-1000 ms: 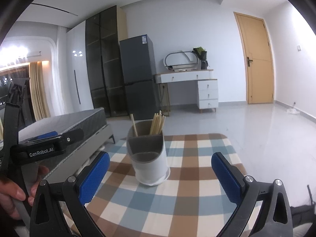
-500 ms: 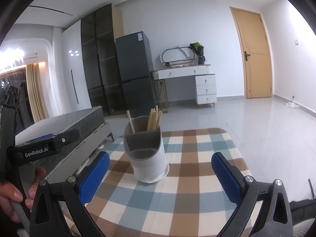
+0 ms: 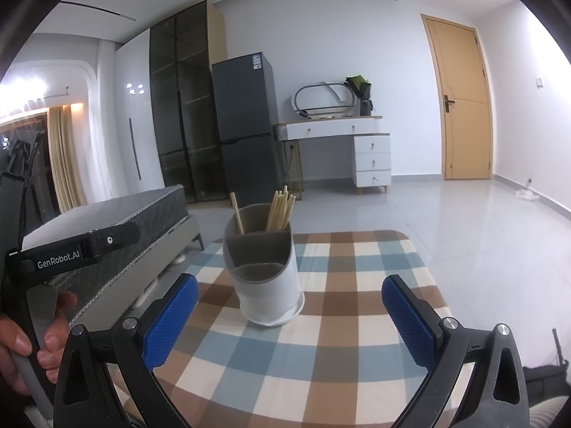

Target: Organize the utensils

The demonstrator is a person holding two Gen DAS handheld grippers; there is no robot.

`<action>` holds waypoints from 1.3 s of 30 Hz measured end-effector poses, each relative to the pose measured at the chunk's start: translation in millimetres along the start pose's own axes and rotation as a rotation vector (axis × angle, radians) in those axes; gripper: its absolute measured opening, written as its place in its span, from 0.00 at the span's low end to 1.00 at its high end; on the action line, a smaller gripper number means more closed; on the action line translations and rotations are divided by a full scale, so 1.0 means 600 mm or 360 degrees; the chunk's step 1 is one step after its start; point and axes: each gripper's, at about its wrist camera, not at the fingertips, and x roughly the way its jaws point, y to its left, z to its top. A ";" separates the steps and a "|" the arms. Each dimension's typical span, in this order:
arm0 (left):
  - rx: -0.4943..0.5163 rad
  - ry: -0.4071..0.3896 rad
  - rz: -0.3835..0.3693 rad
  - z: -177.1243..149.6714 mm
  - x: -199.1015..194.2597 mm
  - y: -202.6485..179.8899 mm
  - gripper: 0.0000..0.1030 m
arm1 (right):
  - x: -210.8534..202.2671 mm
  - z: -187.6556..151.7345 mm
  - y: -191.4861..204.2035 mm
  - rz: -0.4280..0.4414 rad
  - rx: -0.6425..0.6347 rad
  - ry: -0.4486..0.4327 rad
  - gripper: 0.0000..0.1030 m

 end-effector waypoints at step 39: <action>-0.0025 0.0035 0.0012 0.001 0.009 0.002 0.98 | 0.010 -0.014 0.008 0.0000 -0.0026 0.0030 1.00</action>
